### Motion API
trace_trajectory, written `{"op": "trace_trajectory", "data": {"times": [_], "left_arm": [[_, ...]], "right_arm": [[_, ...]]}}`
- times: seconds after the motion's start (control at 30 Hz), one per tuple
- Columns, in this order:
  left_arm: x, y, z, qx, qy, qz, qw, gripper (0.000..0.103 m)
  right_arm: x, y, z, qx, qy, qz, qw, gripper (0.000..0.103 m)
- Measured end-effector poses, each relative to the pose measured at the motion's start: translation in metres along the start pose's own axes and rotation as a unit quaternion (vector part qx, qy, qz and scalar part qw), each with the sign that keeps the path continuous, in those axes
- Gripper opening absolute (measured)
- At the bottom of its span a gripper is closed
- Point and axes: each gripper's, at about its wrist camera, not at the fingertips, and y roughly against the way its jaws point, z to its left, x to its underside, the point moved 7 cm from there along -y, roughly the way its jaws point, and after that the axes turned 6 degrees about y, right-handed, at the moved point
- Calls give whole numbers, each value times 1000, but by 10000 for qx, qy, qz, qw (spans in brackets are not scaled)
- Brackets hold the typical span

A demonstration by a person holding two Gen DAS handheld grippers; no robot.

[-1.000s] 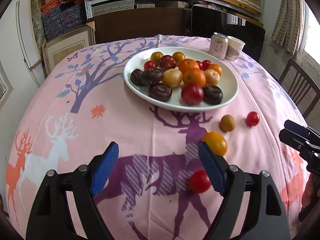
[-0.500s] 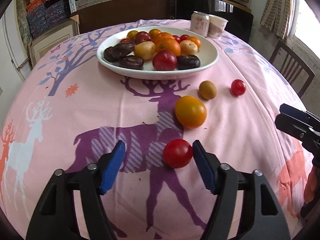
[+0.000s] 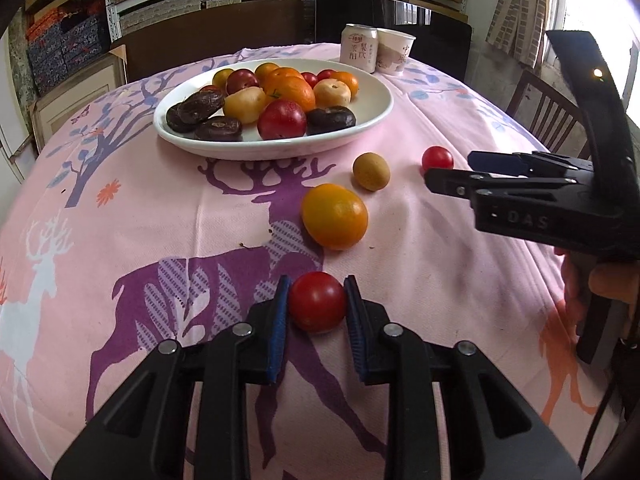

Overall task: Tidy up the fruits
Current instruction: 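Grasp a red tomato with the right tool while the left tool grasps another red tomato, then carry both red tomatoes onto the white plate and open both tools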

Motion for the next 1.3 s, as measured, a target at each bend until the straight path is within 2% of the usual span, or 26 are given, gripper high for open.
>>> {"op": "trace_trajectory", "data": {"times": [0.1,0.17,0.2,0.33,0.4,0.5,0.57,0.73,1.03,1.13,1.3], "left_arm": [[0,-1,1,33,32,12,10000,26],[0,-1,1,33,34,13,10000,26],[0,-1,0,28,37,14,10000,27],[0,-2,1,-41,37,35,10000,27],[1,-2,-1,-47,3,37,10000,32],[2,-2,-4,-109,-85,22,9999,33],[1,-2,-2,-148,-41,27,9999,26],[-9,10,2,-119,22,-19,9999,25],[-82,35,30,-354,298,-408,9981,25],[-110,34,35,-458,319,-565,9968,25],[-146,10,44,-506,429,-577,9961,25]], "right_arm": [[-6,-11,1,41,-27,97,9999,55],[-8,-17,-1,77,-57,192,9998,31],[-7,-19,-2,103,-84,259,9996,29],[-6,-9,-1,2,-198,190,9996,28],[-5,-1,0,-96,-243,119,9996,28],[-4,10,-2,-185,-282,45,9994,28],[-3,17,-2,-221,-300,-7,9993,28],[-11,39,-6,-361,-340,-290,9983,28],[-50,72,13,-649,-24,-923,9936,29],[-65,68,22,-679,143,-1019,9924,29],[-88,42,39,-780,362,-998,9913,29]]}}
